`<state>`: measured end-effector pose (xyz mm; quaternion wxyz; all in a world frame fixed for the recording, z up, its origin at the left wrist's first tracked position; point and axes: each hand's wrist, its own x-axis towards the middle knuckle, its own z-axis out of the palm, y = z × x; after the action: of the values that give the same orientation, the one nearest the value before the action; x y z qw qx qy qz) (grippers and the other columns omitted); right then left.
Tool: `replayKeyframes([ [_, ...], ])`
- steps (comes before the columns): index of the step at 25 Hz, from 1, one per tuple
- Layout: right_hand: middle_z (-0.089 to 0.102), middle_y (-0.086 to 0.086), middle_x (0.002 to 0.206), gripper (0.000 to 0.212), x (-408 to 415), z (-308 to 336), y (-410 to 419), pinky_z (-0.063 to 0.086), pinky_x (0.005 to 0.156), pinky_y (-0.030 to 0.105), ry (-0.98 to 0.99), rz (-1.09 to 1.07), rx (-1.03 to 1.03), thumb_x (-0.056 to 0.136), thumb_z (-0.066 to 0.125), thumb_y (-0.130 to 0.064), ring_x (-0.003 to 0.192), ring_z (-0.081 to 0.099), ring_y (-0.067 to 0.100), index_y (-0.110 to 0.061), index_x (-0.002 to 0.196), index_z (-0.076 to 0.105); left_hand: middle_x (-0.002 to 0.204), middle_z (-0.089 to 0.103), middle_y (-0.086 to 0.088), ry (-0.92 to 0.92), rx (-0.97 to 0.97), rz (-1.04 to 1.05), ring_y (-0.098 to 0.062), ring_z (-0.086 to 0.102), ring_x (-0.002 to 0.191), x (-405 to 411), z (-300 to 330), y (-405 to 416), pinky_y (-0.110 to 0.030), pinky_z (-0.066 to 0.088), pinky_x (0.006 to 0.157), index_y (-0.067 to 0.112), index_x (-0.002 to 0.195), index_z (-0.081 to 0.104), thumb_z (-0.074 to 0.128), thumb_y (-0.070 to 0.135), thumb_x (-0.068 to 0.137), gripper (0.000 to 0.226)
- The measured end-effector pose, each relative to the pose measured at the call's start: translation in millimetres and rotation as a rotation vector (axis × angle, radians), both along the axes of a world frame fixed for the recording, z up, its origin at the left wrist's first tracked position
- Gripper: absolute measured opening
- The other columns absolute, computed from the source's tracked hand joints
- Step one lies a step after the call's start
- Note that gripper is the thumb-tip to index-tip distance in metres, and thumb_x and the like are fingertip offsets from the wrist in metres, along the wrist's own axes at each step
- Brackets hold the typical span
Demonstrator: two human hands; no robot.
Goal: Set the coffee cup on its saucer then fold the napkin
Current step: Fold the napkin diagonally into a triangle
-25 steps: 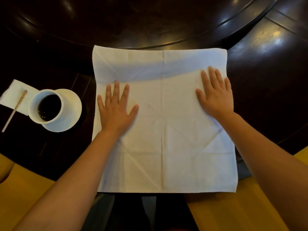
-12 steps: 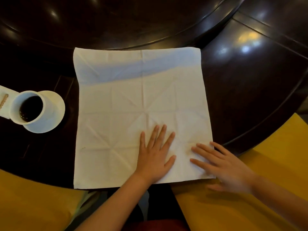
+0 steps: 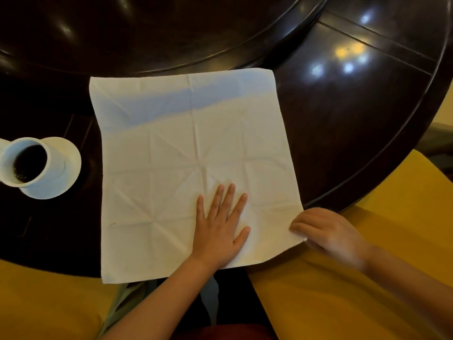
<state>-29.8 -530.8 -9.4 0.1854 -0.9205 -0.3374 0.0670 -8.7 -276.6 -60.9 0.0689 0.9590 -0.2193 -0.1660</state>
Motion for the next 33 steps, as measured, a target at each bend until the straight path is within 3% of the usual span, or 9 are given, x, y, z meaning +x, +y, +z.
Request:
replayKeyframes([
  [3, 0.07, 0.006, 0.083, 0.011, 20.5, 14.7, 22.5, 0.056, 0.073, 0.033, -0.024, -0.193, 0.135, 0.088, 0.058, -0.012, 0.08, 0.067, 0.022, -0.007, 0.089, 0.068, 0.156, -0.009, 0.008, 0.086, -0.23, 0.118, -0.014, -0.013, 0.143, -0.2, 9.5, -0.5, -0.046, -0.015, 0.113, 0.035, 0.147, 0.002, 0.007, 0.061, 0.087, 0.065],
  [6, 0.07, 0.009, 0.084, 0.01, 51.3, 20.9, 51.2, 0.054, 0.07, 0.04, -0.019, -0.297, 0.219, 0.084, 0.065, -0.01, 0.08, 0.066, 0.027, -0.004, 0.091, 0.068, 0.141, 0.043, 0.018, 0.271, -0.845, 0.444, -0.002, 0.035, 0.132, 6.7, 36.7, 4.9, -0.021, 0.02, 0.111, 0.041, 0.135, 0.035, 0.035, 0.063, 0.087, 0.053],
  [8, 0.07, 0.012, 0.085, 0.013, 76.3, 24.1, 72.9, 0.053, 0.071, 0.04, -0.018, -0.302, 0.263, 0.081, 0.065, -0.009, 0.08, 0.065, 0.029, -0.003, 0.093, 0.068, 0.113, 0.061, 0.023, 0.191, -0.951, 0.574, 0.002, 0.055, 0.107, 14.1, 52.7, 15.0, -0.01, 0.04, 0.091, 0.037, 0.119, 0.053, 0.058, 0.049, 0.08, 0.042],
  [12, 0.071, 0.012, 0.089, 0.016, 129.1, 32.0, 117.7, 0.043, 0.074, 0.027, 0.014, -0.278, 0.312, 0.081, 0.064, -0.012, 0.081, 0.064, 0.025, -0.004, 0.095, 0.067, 0.088, 0.067, 0.015, 0.057, -0.931, 0.72, -0.002, 0.06, 0.083, 39.1, 63.5, 39.7, -0.007, 0.044, 0.072, 0.027, 0.092, 0.066, 0.067, 0.023, 0.084, 0.009],
  [15, 0.07, 0.01, 0.09, 0.013, 167.0, 31.9, 142.4, 0.039, 0.074, 0.014, 0.081, -0.266, 0.362, 0.084, 0.063, -0.011, 0.081, 0.058, 0.014, -0.005, 0.095, 0.067, 0.081, 0.067, 0.01, -0.06, -0.935, 0.833, -0.004, 0.06, 0.076, 61.7, 65.0, 69.0, -0.008, 0.045, 0.068, 0.023, 0.086, 0.067, 0.064, 0.013, 0.087, 0.01],
  [19, 0.069, 0.01, 0.09, 0.012, 214.1, 30.0, 179.2, 0.044, 0.071, 0.014, 0.18, -0.311, 0.396, 0.086, 0.064, -0.014, 0.077, 0.055, 0.012, -0.006, 0.093, 0.067, 0.078, 0.066, 0.008, -0.246, -0.902, 0.932, -0.006, 0.061, 0.073, 98.8, 68.3, 113.0, -0.01, 0.046, 0.066, 0.02, 0.085, 0.068, 0.063, 0.013, 0.088, 0.009],
  [25, 0.069, 0.01, 0.092, 0.013, 277.1, 29.6, 254.4, 0.047, 0.071, 0.019, 0.021, -0.328, 0.451, 0.086, 0.063, -0.017, 0.079, 0.056, 0.013, -0.007, 0.094, 0.068, 0.086, 0.065, 0.004, -0.437, -0.854, 1.06, -0.005, 0.058, 0.074, 160.1, 56.4, 153.4, -0.004, 0.045, 0.067, 0.012, 0.095, 0.069, 0.059, 0.017, 0.091, 0.012],
  [28, 0.07, 0.01, 0.094, 0.015, 307.2, 22.6, 277.7, 0.049, 0.075, 0.029, -0.048, -0.35, 0.385, 0.087, 0.062, -0.021, 0.08, 0.058, 0.016, -0.009, 0.095, 0.069, 0.101, 0.066, -0.003, -0.438, -0.843, 1.114, -0.012, 0.06, 0.089, 184.1, 48.2, 160.3, -0.022, 0.052, 0.081, 0.01, 0.106, 0.065, 0.055, 0.017, 0.093, 0.018],
  [33, 0.064, 0.013, 0.111, 0.03, 322.1, 7.7, 287.1, 0.044, 0.09, 0.04, -0.188, -0.326, 0.246, 0.088, 0.06, -0.025, 0.103, 0.056, 0.028, -0.01, 0.113, 0.061, 0.144, 0.043, -0.014, -0.49, -0.582, 0.896, -0.027, 0.036, 0.135, 173.2, 35.2, 141.4, -0.043, 0.027, 0.109, 0.009, 0.14, 0.038, 0.041, 0.024, 0.094, 0.048],
])
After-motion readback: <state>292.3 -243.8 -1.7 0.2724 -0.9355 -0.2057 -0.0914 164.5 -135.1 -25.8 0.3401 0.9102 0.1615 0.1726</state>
